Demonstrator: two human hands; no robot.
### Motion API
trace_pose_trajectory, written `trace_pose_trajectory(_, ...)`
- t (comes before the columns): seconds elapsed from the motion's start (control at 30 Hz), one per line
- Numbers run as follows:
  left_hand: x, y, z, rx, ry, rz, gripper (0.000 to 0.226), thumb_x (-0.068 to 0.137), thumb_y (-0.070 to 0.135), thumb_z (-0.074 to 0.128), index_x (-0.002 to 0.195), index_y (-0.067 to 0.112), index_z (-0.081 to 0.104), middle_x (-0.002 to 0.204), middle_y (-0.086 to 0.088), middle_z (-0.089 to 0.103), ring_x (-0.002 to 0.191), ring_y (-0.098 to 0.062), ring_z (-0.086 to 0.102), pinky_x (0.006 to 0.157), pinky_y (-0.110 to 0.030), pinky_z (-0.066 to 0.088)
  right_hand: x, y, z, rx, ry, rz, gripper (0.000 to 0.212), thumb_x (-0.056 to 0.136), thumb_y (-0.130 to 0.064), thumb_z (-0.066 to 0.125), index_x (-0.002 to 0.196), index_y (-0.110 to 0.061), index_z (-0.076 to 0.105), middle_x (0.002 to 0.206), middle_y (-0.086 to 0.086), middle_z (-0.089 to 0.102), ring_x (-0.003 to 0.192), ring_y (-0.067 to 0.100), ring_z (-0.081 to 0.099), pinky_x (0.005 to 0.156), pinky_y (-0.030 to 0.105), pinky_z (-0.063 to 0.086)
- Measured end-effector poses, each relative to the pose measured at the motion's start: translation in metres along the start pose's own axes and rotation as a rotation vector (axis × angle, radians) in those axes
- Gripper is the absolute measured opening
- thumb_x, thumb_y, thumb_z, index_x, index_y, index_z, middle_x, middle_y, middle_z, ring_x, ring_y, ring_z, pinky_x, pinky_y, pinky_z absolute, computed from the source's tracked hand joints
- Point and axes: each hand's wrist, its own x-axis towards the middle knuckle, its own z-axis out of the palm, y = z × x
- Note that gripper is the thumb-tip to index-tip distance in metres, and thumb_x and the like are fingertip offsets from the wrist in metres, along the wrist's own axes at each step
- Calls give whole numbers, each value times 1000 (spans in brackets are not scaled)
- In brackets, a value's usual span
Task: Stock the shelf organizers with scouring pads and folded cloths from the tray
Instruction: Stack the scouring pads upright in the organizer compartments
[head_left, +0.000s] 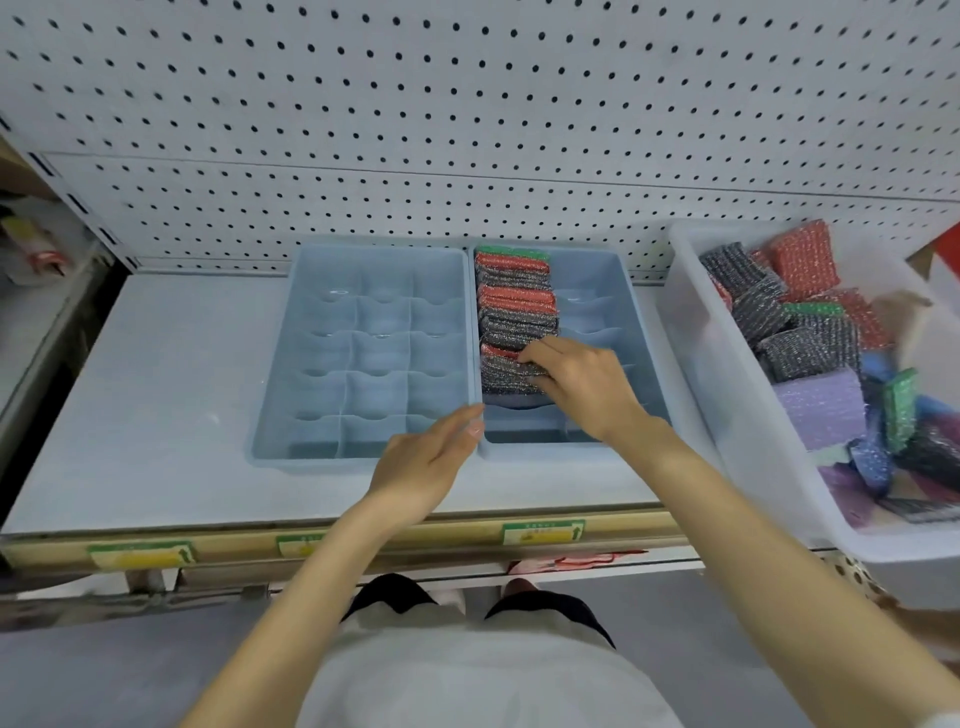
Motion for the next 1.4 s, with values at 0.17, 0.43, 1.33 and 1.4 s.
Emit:
trace_pose_trajectory(0.17,-3,6,-7,-5,-37,-32,58,86,76,12,138,56,29,147,27,35,140,-15,33,117,-36,14,0,-2,12,-56,-39,-43,31,61,-2,82,85,-11,65,72,5,64,61,26,61,50,29,47)
trace_pose_trajectory(0.43,-9,21,-14,9,-111,-47,48,98,53,9,145,47,21,155,19,21,146,-13,15,117,-38,1,-12,-2,6,20,127,65,32,71,-9,80,101,-11,69,88,10,58,79,27,57,48,31,51)
trace_pose_trajectory(1.33,29,186,123,-146,172,501,38,95,39,43,125,18,53,122,6,51,109,3,46,90,0,29,-165,94,-142,599,397,720,26,84,-1,64,97,-23,68,87,-13,63,72,2,60,69,14,45)
trace_pose_trajectory(1.4,38,204,149,-99,210,517,37,98,33,45,130,14,49,130,3,45,123,-5,41,100,-4,23,-181,125,-143,489,261,763,32,82,1,63,102,-24,67,95,-8,60,80,2,58,75,18,46)
